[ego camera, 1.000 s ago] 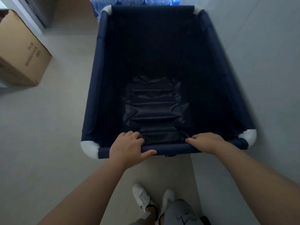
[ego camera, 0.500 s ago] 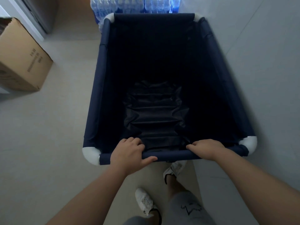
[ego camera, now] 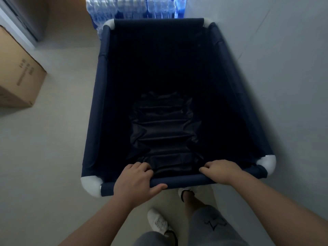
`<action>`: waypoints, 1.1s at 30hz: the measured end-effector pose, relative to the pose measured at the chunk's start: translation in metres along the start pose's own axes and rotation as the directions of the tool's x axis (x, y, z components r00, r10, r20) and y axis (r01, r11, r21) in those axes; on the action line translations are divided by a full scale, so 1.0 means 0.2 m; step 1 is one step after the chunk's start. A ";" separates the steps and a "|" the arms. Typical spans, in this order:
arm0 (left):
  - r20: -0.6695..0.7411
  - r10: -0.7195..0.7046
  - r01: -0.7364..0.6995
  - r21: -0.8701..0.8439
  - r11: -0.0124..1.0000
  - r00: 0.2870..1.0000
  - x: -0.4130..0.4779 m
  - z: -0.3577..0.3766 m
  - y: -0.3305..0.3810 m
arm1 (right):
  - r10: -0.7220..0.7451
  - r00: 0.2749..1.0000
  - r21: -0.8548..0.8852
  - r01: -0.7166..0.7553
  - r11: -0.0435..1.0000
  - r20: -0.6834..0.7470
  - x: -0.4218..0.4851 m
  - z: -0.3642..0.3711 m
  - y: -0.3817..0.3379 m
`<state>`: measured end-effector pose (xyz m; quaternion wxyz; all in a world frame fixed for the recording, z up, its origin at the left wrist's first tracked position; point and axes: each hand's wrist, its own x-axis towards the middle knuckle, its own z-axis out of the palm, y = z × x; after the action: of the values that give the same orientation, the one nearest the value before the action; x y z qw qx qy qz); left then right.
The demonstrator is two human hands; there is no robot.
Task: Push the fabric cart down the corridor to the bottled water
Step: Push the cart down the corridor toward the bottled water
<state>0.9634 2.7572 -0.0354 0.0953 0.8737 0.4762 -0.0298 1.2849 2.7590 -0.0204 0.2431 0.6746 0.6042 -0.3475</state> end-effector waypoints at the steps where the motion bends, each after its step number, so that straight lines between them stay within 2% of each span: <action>1: -0.001 0.003 -0.003 -0.003 1.000 1.000 -0.02 0.01 0.01 | 0.008 1.000 0.015 -0.008 1.000 -0.006 -0.01 0.02 0.01; 5: 0.003 -0.001 0.001 -0.029 1.000 1.000 -0.06 0.00 0.06 | 0.014 0.998 0.028 -0.013 1.000 -0.056 -0.05 0.06 0.03; 10: -0.019 0.010 -0.011 -0.036 0.999 1.000 -0.11 0.01 0.07 | 0.006 1.000 0.025 -0.005 1.000 -0.011 -0.08 0.09 0.02; 15: -0.038 0.011 -0.012 -0.028 1.000 0.999 -0.12 0.01 0.09 | 0.000 0.986 0.074 0.012 0.997 -0.165 -0.10 0.13 0.03; 19: -0.048 0.008 -0.009 -0.028 1.000 0.999 -0.10 0.02 0.10 | 0.006 0.979 0.042 0.002 0.999 -0.204 -0.09 0.12 0.05; 33: -0.006 0.000 0.000 0.005 1.000 1.000 -0.07 0.01 0.04 | 0.024 0.970 0.051 -0.012 0.999 -0.243 -0.08 0.10 -0.01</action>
<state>0.9625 2.7417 -0.0344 0.0918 0.8740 0.4762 -0.0283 1.2787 2.7339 -0.0215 0.1538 0.7233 0.6146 -0.2746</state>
